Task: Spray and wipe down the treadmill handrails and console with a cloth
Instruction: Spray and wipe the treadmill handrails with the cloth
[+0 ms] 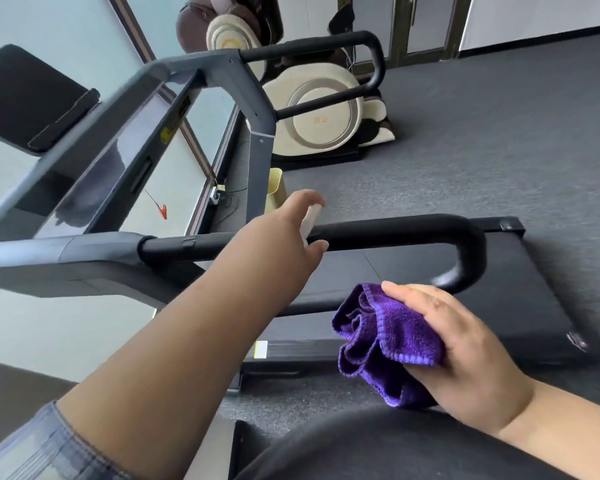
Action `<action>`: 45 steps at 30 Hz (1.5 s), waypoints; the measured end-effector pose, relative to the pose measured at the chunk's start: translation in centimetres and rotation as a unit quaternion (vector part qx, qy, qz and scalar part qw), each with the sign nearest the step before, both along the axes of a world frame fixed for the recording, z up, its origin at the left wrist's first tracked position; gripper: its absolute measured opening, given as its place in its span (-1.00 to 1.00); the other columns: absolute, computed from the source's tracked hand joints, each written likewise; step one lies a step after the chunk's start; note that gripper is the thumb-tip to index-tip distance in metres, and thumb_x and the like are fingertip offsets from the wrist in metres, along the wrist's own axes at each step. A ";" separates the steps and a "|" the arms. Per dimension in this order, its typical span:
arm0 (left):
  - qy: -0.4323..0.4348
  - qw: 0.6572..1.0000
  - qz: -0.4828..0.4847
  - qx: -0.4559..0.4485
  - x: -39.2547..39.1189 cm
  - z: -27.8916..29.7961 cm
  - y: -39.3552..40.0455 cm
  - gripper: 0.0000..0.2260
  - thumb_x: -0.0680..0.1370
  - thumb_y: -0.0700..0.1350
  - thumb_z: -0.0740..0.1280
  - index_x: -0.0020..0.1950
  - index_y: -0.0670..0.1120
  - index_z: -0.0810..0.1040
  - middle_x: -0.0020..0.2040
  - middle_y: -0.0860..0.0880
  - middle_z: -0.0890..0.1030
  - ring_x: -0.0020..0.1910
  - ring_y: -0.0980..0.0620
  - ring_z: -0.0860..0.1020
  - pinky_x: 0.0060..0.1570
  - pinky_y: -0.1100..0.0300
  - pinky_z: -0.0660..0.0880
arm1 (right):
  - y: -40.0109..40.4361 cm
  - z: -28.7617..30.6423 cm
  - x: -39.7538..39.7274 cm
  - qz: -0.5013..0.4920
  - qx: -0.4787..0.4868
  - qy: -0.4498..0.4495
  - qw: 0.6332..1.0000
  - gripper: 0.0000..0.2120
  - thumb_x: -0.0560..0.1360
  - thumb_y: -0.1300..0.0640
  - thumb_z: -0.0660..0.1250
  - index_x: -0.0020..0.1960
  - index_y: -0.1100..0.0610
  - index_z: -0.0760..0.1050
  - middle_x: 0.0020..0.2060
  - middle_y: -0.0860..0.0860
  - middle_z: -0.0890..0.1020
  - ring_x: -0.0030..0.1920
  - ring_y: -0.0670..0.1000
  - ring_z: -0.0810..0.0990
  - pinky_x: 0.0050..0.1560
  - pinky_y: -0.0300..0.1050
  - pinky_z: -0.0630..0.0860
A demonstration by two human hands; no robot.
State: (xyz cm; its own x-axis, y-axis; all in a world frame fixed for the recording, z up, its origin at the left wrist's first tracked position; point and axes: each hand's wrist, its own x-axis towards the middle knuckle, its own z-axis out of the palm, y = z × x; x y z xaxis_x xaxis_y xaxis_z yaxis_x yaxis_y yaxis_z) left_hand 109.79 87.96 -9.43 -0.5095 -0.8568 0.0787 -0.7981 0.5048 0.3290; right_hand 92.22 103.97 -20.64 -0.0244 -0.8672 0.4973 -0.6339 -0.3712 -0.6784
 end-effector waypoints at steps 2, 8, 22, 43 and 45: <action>-0.005 1.000 0.006 -0.001 -1.0 0.4 0.7 -0.59 0.56 0.11 0.34 0.33 0.29 0.24 -0.24 0.11 0.48 -0.32 0.12 0.48 -0.27 0.15 0.46 | 0.6 0.0 -1.4 0.001 0.001 -0.005 1.000 -0.39 0.48 0.02 0.40 0.50 -0.11 0.32 0.36 -0.21 0.45 0.35 -0.07 0.49 0.40 -0.24 0.32; -0.005 1.000 -0.006 0.007 -5.9 0.8 3.9 -0.62 0.57 0.10 0.33 0.31 0.30 0.26 -0.14 0.11 0.50 -0.26 0.04 0.50 -0.24 0.15 0.40 | 1.8 -0.1 -4.8 0.037 -0.013 -0.003 0.999 -0.43 0.55 -0.15 0.34 0.49 -0.01 0.34 0.36 -0.15 0.48 0.36 -0.07 0.49 0.39 -0.17 0.37; 0.042 0.993 0.107 0.027 -9.2 -1.4 8.5 -0.56 0.58 0.09 0.32 0.38 0.30 0.20 -0.06 0.11 0.49 -0.25 0.10 0.49 -0.31 0.18 0.36 | 3.1 0.8 -11.0 -0.001 -0.040 -0.048 0.998 -0.40 0.46 0.08 0.47 0.45 -0.06 0.39 0.29 -0.10 0.52 0.34 -0.20 0.46 0.37 -0.33 0.31; 0.153 0.956 0.238 0.077 -5.0 -4.2 14.4 -0.60 0.55 0.13 0.31 0.24 0.51 0.21 -0.13 0.17 0.61 -0.32 0.12 0.56 -0.24 0.05 0.57 | -9.2 5.1 -5.9 -0.027 0.012 0.474 0.880 -0.35 0.55 0.02 0.29 0.58 -0.07 0.14 0.36 0.15 0.41 0.15 0.22 0.51 0.08 0.12 0.45; 0.157 0.960 0.222 0.071 -5.5 -4.6 14.7 -0.58 0.55 0.12 0.32 0.24 0.51 0.21 -0.19 0.20 0.58 -0.22 0.20 0.53 -0.23 0.20 0.45 | -10.3 6.1 -4.5 -0.002 0.029 0.483 0.875 -0.36 0.60 0.01 0.22 0.60 -0.07 0.02 0.38 0.12 0.36 0.18 0.19 0.49 0.06 0.08 0.42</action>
